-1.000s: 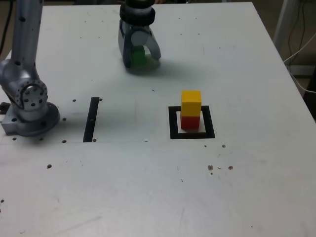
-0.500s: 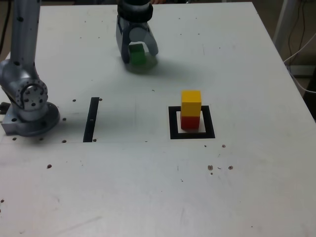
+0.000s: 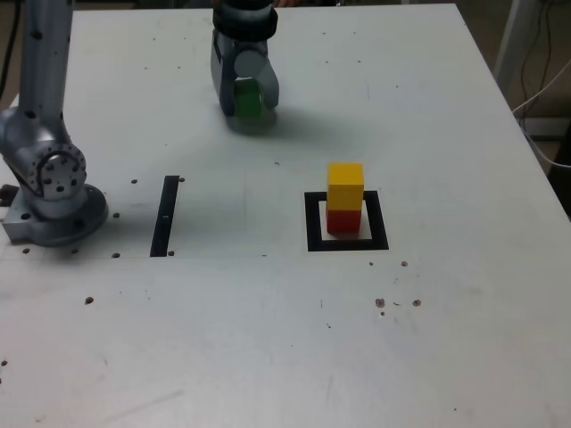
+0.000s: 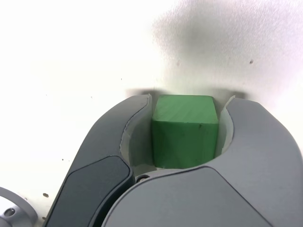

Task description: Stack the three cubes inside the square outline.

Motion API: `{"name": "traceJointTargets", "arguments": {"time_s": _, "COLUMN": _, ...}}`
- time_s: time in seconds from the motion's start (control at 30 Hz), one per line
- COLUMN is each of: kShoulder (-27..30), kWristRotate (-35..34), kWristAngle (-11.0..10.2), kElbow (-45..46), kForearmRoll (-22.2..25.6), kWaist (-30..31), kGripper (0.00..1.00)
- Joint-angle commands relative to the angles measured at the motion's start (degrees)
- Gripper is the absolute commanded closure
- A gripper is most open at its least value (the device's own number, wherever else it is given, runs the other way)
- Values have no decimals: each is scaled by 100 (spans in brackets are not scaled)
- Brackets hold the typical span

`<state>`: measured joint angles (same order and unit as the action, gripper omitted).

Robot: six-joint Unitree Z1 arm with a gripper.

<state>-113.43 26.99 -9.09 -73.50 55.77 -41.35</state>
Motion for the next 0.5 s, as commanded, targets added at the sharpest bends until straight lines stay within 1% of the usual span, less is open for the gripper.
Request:
{"name": "traceJointTargets", "arguments": {"time_s": 0.0, "kShoulder": 9, "kWristRotate": 10, "kWristAngle": -34, "kElbow": -22, "kForearmRoll": -22, "kWaist": -29, "kGripper": 52}}
{"name": "traceJointTargets", "arguments": {"time_s": 0.13, "kShoulder": 99, "kWristRotate": 13, "kWristAngle": -57, "kElbow": -17, "kForearmRoll": -23, "kWaist": -13, "kGripper": 66}}
{"name": "traceJointTargets", "arguments": {"time_s": 0.2, "kShoulder": 180, "kWristRotate": 11, "kWristAngle": -41, "kElbow": -12, "kForearmRoll": -2, "kWaist": 23, "kGripper": 72}}
{"name": "traceJointTargets", "arguments": {"time_s": 0.3, "kShoulder": 309, "kWristRotate": 8, "kWristAngle": 63, "kElbow": -25, "kForearmRoll": 117, "kWaist": 133, "kGripper": 74}}
{"name": "traceJointTargets", "arguments": {"time_s": 0.4, "kShoulder": 462, "kWristRotate": -15, "kWristAngle": 262, "kElbow": -68, "kForearmRoll": 318, "kWaist": 364, "kGripper": 74}}
{"name": "traceJointTargets", "arguments": {"time_s": 0.47, "kShoulder": 604, "kWristRotate": -97, "kWristAngle": 384, "kElbow": -127, "kForearmRoll": 471, "kWaist": 621, "kGripper": 74}}
